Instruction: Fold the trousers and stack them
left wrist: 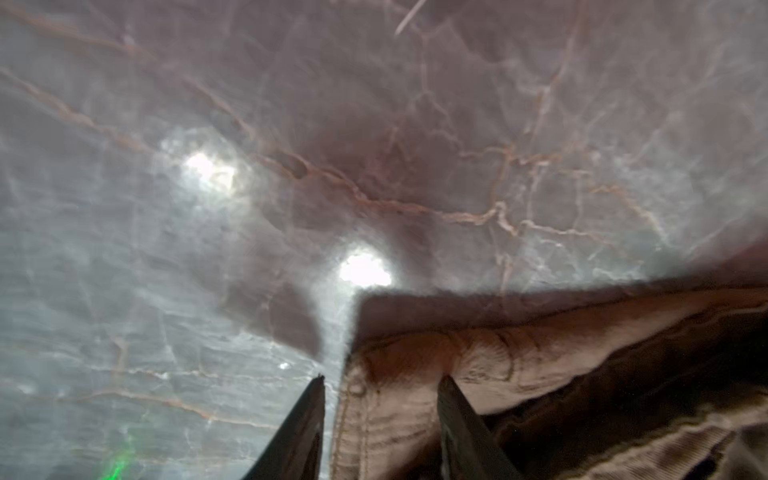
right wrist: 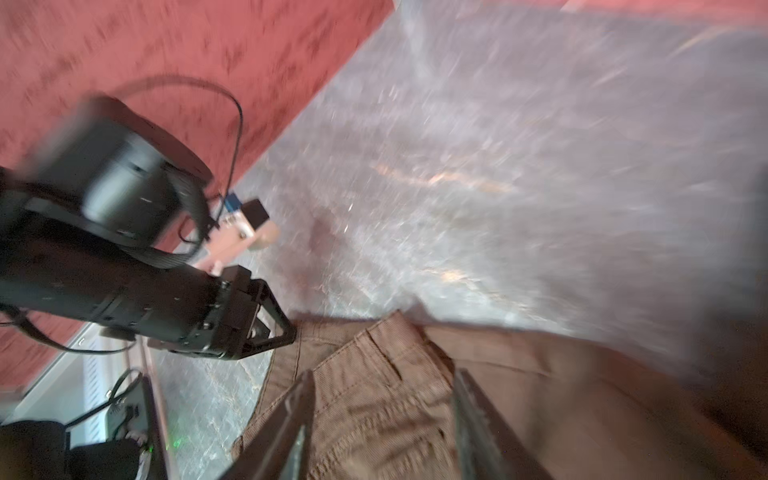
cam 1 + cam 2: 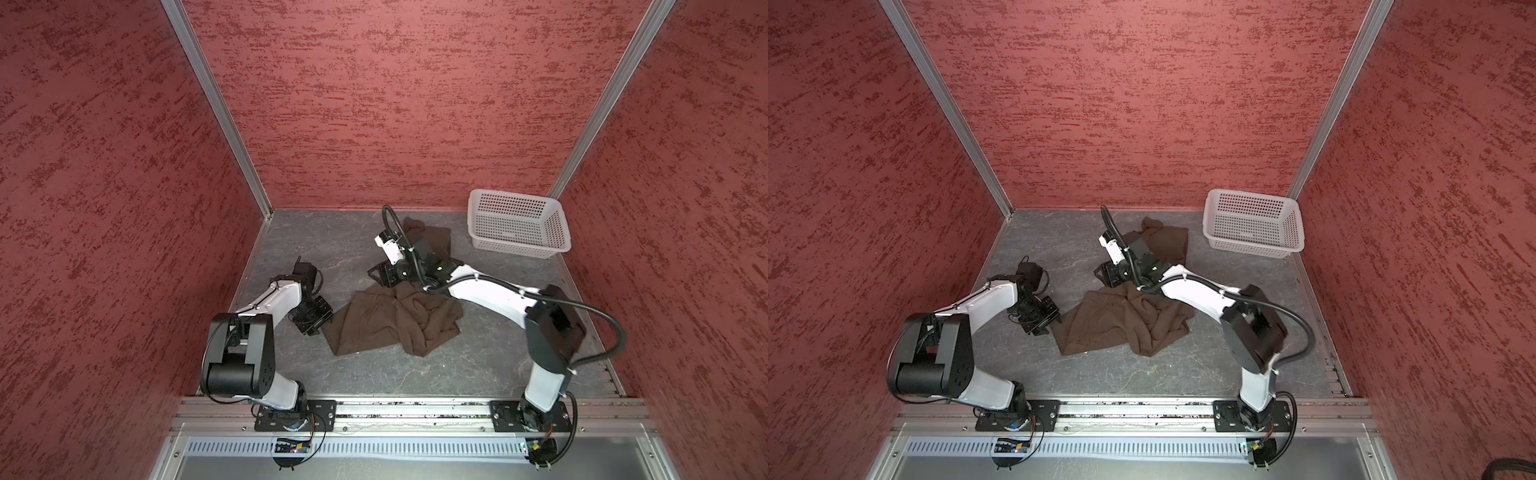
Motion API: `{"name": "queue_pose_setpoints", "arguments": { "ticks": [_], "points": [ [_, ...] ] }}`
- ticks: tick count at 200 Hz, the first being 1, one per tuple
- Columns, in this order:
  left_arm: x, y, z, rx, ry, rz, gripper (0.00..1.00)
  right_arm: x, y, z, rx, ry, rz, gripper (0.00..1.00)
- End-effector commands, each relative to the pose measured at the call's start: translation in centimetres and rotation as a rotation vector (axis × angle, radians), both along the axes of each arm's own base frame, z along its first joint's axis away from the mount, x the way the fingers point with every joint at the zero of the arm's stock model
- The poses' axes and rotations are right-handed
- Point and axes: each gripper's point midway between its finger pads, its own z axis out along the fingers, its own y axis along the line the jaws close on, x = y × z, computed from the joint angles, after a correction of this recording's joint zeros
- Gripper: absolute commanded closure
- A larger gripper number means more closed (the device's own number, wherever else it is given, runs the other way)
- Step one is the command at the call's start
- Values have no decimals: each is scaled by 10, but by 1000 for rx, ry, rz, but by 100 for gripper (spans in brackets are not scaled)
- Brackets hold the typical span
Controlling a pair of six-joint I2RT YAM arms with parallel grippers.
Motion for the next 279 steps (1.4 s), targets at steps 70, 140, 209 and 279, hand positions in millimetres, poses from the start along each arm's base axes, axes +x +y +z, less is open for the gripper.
{"name": "queue_pose_setpoints", "arguments": {
  "ticks": [70,140,209,279],
  "points": [
    [-1,4,-12,-17,-27,21,58,7,22,-102,-87,207,26,38],
    [25,0,-14,-50,-33,35,93,-26,38,-106,-40,282,133,87],
    [82,14,16,-7,-146,49,100,-45,42,-24,43,176,200,100],
    [196,55,61,1,-342,181,100,-141,75,35,137,115,436,100]
  ]
}}
